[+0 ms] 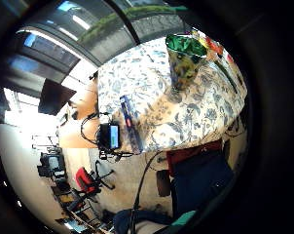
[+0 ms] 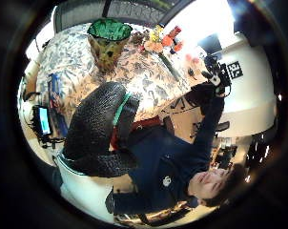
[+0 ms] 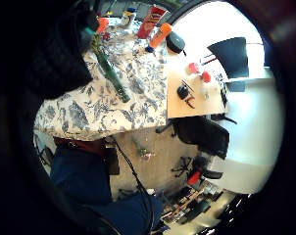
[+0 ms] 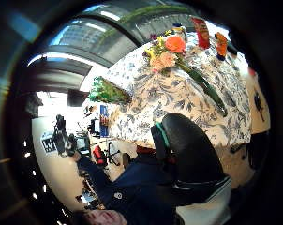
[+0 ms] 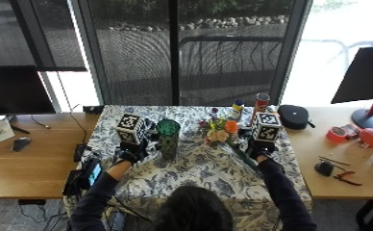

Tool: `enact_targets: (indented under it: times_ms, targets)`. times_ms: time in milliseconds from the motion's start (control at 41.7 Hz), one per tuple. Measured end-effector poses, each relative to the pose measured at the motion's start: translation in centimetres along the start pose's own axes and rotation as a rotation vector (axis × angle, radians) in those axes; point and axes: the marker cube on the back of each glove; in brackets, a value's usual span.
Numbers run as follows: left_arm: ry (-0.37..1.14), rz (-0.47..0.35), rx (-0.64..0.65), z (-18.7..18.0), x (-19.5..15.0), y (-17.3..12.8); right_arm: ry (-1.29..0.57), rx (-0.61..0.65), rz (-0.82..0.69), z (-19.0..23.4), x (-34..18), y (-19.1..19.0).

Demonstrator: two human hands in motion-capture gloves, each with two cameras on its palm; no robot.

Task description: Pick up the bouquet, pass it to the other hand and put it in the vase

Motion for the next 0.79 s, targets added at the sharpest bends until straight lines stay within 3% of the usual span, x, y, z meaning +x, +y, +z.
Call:
enact_targets:
  times_ms: [168, 336, 455, 551, 647, 719, 791]
  targets:
    - [-0.044, 0.060, 0.058, -0.3, 0.8, 0.4, -0.005, -0.136, 0.094, 1.3, 2.1, -4.0]
    - [-0.066, 0.055, 0.070, -0.2, 0.0, 0.2, -0.059, -0.184, 0.240, 3.1, 4.4, -7.6]
    - [-0.060, 0.051, 0.044, 0.8, -0.4, 0.1, -0.153, -0.390, 0.354, 6.0, 6.2, -8.9]
    - [-0.064, 0.050, 0.024, 1.2, -0.4, 0.0, -0.231, -0.412, 0.345, 9.6, 8.0, -11.4]
    - [-0.062, 0.052, 0.021, 1.4, -0.4, -0.1, -0.249, -0.500, 0.452, 12.4, 8.8, -11.4]
    - [-0.057, 0.056, 0.024, 1.3, -0.2, 0.0, -0.246, -0.466, 0.464, 13.7, 9.1, -11.4]
    - [-0.056, 0.061, 0.032, 1.3, -0.2, 0.0, -0.229, -0.349, 0.463, 14.6, 9.5, -11.7]
